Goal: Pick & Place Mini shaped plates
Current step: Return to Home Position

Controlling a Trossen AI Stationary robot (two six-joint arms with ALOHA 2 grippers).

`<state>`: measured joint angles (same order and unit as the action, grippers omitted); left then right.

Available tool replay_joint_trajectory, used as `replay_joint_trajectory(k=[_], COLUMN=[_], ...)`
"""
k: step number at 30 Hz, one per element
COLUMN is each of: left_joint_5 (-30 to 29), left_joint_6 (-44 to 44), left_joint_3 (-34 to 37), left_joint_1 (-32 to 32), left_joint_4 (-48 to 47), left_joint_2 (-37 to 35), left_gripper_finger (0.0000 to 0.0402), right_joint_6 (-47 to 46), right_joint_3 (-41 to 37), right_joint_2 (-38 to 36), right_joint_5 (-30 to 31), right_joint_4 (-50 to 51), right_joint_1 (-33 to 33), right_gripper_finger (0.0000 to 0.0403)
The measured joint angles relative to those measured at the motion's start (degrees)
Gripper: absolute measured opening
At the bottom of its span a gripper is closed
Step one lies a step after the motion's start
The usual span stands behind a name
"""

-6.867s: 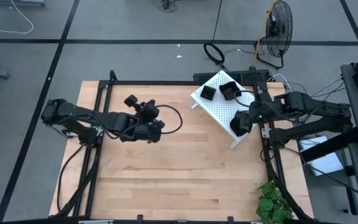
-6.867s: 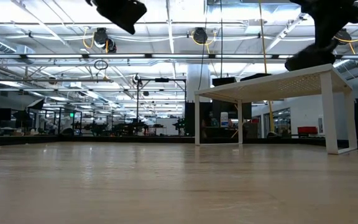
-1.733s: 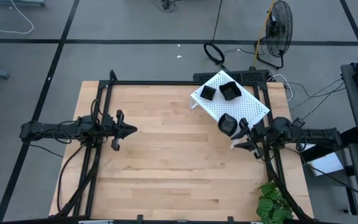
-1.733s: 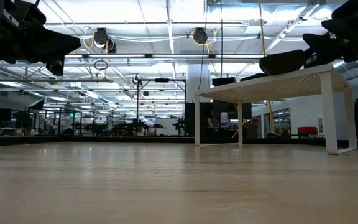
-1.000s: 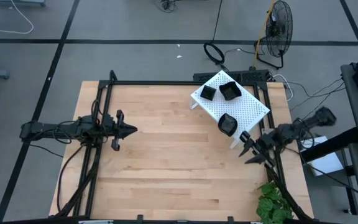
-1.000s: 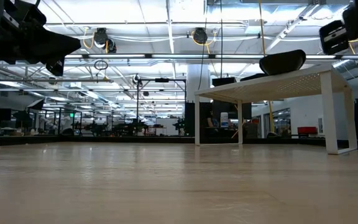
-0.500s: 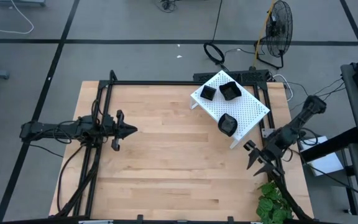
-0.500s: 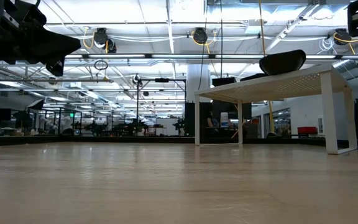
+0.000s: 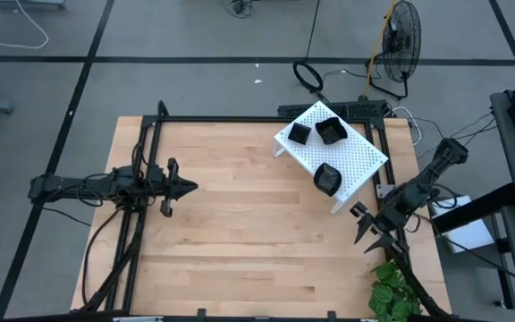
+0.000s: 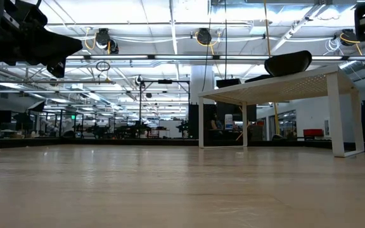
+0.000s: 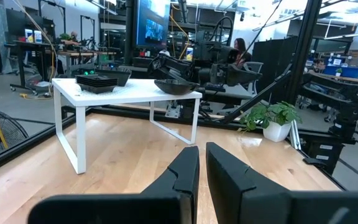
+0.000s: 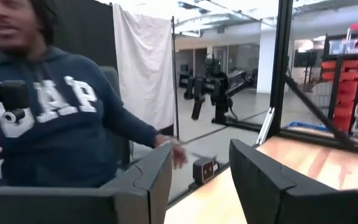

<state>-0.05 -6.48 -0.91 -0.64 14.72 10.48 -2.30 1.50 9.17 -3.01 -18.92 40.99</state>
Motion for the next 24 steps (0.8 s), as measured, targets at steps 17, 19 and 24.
replay_joint_trajectory(k=[17, 19, 24], left_joint_5=[0.0, 0.0, 0.0], left_joint_6=[0.0, 0.0, 0.0], left_joint_3=[0.0, 0.0, 0.0], left_joint_1=[0.0, 0.0, 0.0], left_joint_4=[0.0, 0.0, 0.0], left_joint_2=[0.0, 0.0, 0.0], left_gripper_finger=[0.0031, 0.0031, 0.0031], right_joint_6=[-9.0, -9.0, -9.0], right_joint_3=[0.0, 0.0, 0.0], right_joint_2=[0.0, 0.0, 0.0], right_joint_5=[0.0, 0.0, 0.0], right_joint_4=[5.5, 5.5, 5.5], right_joint_1=[0.0, 0.0, 0.0], right_gripper_finger=[0.0145, 0.0146, 0.0143])
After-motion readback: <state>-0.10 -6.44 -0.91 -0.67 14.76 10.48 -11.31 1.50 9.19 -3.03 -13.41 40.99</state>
